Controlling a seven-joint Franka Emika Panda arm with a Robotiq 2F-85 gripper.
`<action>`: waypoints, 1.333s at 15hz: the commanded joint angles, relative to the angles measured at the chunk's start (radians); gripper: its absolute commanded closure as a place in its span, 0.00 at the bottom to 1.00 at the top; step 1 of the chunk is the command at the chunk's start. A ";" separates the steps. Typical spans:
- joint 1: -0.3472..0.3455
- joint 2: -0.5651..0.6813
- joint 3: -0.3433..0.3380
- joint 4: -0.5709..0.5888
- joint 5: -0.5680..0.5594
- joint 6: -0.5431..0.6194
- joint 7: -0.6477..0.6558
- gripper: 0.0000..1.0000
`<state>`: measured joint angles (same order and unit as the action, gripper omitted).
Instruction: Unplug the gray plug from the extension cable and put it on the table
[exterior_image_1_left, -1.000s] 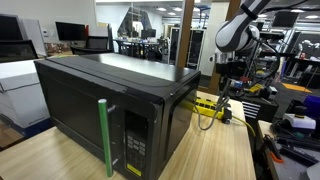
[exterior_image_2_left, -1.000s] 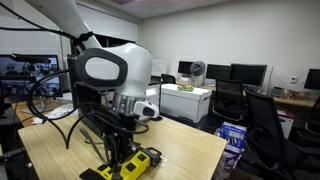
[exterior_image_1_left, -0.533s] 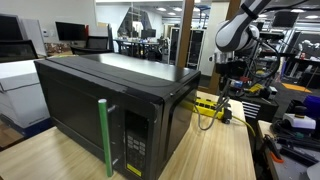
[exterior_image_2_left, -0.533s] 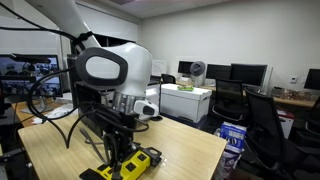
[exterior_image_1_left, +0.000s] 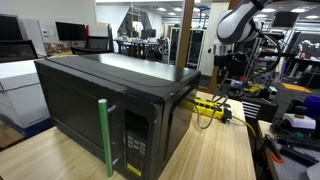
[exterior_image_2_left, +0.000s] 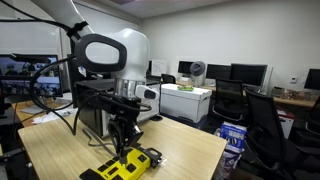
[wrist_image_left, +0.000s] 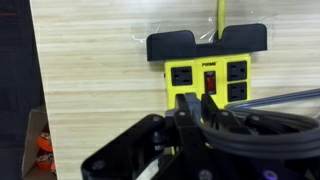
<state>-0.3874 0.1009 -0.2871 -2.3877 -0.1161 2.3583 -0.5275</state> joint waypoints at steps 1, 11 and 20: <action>0.025 -0.059 -0.009 -0.022 -0.031 -0.007 0.050 0.95; 0.033 -0.064 -0.020 -0.012 -0.049 -0.016 0.069 0.95; 0.025 -0.028 -0.025 0.012 -0.018 -0.028 -0.026 0.95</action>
<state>-0.3624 0.0658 -0.3046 -2.3878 -0.1323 2.3513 -0.5079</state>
